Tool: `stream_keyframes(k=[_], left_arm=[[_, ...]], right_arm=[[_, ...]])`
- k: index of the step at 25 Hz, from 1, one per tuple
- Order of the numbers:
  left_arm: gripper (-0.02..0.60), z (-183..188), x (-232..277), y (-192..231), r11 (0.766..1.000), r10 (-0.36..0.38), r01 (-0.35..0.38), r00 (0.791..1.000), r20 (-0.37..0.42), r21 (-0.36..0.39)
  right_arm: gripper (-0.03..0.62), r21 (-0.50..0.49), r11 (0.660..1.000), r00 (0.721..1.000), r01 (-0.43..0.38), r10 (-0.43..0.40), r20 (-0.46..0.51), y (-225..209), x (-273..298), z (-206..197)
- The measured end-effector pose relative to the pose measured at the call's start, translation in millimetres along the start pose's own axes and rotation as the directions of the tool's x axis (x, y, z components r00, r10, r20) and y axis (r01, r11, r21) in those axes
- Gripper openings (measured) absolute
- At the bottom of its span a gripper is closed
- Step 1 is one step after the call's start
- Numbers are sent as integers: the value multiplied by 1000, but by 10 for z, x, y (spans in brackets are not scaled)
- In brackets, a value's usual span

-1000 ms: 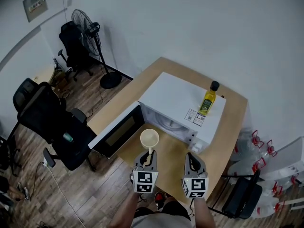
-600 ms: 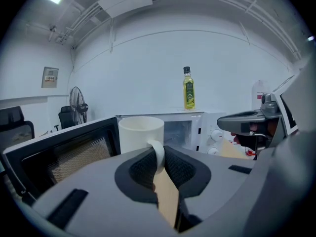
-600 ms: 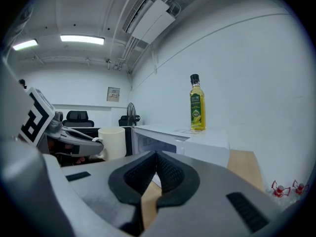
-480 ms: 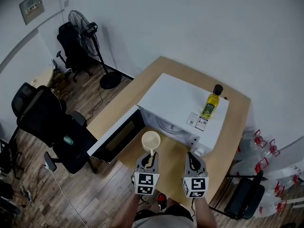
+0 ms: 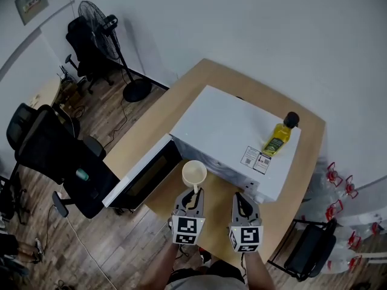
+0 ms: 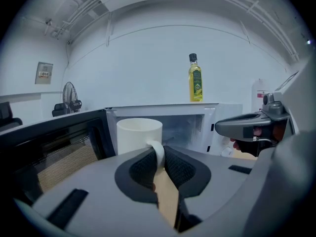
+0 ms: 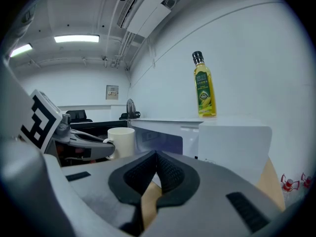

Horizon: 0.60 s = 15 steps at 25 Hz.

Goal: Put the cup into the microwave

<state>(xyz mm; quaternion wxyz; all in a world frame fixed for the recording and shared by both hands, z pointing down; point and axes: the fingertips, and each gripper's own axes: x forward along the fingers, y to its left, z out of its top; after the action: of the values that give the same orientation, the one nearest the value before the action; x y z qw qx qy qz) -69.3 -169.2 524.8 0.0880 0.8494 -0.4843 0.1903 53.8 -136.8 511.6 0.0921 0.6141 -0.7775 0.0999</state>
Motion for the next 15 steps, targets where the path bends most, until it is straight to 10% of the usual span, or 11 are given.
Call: stream_keyframes(k=[15], left_arm=[[57,-109,541,113,998,-56,56,998,-10,15]], right_arm=[[17,31,1000,1000,2,-1,-26,-15,434,-182]])
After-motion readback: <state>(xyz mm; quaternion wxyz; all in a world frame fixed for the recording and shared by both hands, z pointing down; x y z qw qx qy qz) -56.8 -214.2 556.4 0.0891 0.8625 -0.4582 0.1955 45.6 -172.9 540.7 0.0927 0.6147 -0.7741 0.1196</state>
